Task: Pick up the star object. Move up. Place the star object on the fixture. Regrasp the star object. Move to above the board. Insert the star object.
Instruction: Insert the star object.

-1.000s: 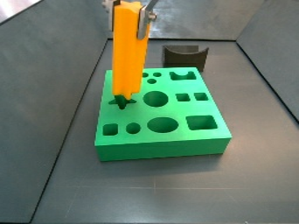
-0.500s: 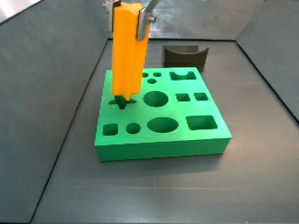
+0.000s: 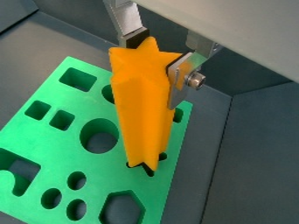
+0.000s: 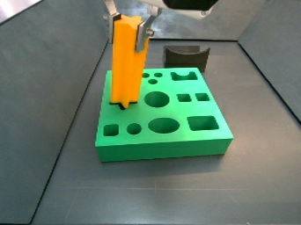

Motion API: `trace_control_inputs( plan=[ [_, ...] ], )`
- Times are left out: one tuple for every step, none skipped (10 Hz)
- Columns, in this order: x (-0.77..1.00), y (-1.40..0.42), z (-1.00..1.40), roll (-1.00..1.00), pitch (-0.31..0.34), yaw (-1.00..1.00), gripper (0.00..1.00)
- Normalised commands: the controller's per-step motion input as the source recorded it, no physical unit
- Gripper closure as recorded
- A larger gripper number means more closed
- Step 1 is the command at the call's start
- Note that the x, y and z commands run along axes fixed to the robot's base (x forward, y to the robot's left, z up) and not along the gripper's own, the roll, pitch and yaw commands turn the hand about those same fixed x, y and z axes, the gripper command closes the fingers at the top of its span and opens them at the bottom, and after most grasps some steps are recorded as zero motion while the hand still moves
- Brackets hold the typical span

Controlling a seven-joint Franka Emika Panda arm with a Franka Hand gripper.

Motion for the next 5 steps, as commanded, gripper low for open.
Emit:
trace_control_inputs(
  plan=[
    [0.00, 0.00, -0.11, 0.00, 0.000, -0.12, 1.00],
    [-0.16, 0.00, -0.08, 0.00, 0.021, -0.27, 1.00],
    [-0.19, -0.03, -0.05, 0.00, 0.027, -0.41, 1.00],
    [-0.14, -0.01, -0.04, 0.00, 0.000, -0.45, 1.00],
    [-0.13, -0.01, -0.06, 0.00, 0.000, -0.45, 1.00]
  ],
)
